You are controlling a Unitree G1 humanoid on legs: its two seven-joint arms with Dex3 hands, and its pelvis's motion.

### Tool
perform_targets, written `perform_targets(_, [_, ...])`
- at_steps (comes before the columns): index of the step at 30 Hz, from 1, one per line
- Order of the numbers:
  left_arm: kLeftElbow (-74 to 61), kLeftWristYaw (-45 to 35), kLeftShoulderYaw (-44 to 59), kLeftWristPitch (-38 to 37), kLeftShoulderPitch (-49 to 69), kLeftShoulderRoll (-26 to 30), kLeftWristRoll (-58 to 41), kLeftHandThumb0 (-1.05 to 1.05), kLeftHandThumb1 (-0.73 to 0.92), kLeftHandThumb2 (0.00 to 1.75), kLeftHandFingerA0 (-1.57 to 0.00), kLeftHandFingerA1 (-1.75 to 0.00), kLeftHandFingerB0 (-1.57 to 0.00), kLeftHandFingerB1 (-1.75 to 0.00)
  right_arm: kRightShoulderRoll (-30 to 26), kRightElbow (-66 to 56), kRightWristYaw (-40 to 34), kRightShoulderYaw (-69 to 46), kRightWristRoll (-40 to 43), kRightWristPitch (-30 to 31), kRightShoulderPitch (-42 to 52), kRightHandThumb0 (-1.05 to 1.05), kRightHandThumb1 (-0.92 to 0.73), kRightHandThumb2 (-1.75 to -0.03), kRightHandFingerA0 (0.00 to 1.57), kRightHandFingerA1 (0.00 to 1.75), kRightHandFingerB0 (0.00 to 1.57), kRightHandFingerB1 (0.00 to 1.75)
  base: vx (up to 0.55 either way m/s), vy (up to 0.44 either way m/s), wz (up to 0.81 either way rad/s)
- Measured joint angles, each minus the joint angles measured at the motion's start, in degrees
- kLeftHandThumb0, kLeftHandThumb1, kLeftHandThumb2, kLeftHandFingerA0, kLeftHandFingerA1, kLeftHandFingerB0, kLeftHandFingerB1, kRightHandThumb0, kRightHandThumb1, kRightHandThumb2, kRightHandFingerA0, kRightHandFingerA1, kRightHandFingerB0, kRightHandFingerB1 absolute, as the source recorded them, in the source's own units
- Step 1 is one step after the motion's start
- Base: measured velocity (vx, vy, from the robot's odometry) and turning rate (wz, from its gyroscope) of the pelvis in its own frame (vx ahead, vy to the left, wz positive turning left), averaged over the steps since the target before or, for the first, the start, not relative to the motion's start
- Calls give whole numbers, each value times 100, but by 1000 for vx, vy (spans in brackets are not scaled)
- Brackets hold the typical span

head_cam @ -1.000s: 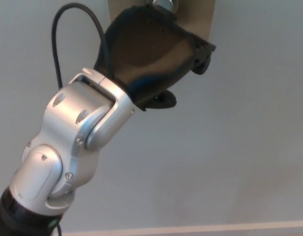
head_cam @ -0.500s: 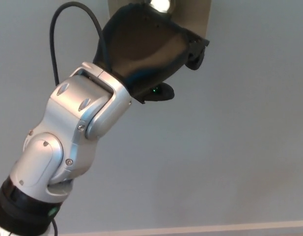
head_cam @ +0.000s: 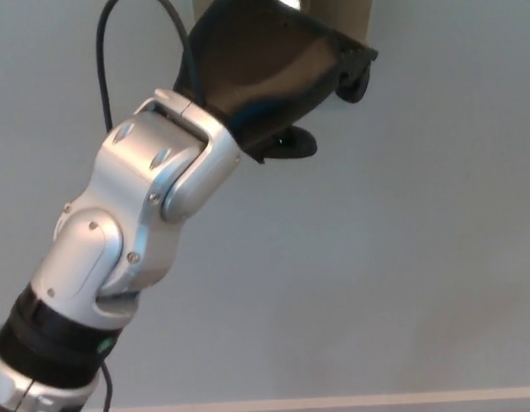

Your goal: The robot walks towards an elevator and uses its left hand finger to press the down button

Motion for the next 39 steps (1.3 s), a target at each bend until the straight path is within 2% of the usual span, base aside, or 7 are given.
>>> perform_targets(10, [-2121,-192,-211,39,1552,-180,40,-60,51,56,-73,-99,-76,-71,37,12,2,27,-13,-19,29,-50,-50,-56,63,48,56,37,0,0,0])
perform_targets(11, [-2321,-192,-249,10,1857,-207,33,-63,53,57,-75,-99,-77,-73,48,12,5,29,-13,-19,25,-53,-40,-79,58,60,50,51,0,0,0])
perform_targets(22, [-3194,-38,52,-369,5240,6,-90,-58,53,56,-71,-103,-73,-70,77,16,13,62,-20,-18,9,-53,-49,-56,56,46,56,37,0,0,0])
perform_targets(27, [-2962,166,512,-441,6721,181,-127,-59,54,57,-68,-98,-74,-65,81,19,18,65,-20,-18,10,-59,-40,-80,53,58,49,50,0,0,0])
perform_targets(34, [-1475,600,1381,-569,8236,383,-348,-54,50,56,-64,-69,-71,-51,81,22,21,85,-26,-17,12,-50,-52,-56,67,60,59,37,-1,1,1])
perform_targets(36, [-805,691,1546,-576,8355,407,-437,-51,51,56,-69,-63,-71,-49,82,20,21,89,-27,-16,3,-57,-41,-82,65,67,50,52,0,0,0])
perform_targets(39, [-63,765,1698,-594,8392,404,-537,-52,52,56,-68,-52,-68,-44,82,24,21,96,-28,-13,4,-51,-51,-56,68,55,58,37,0,0,0])
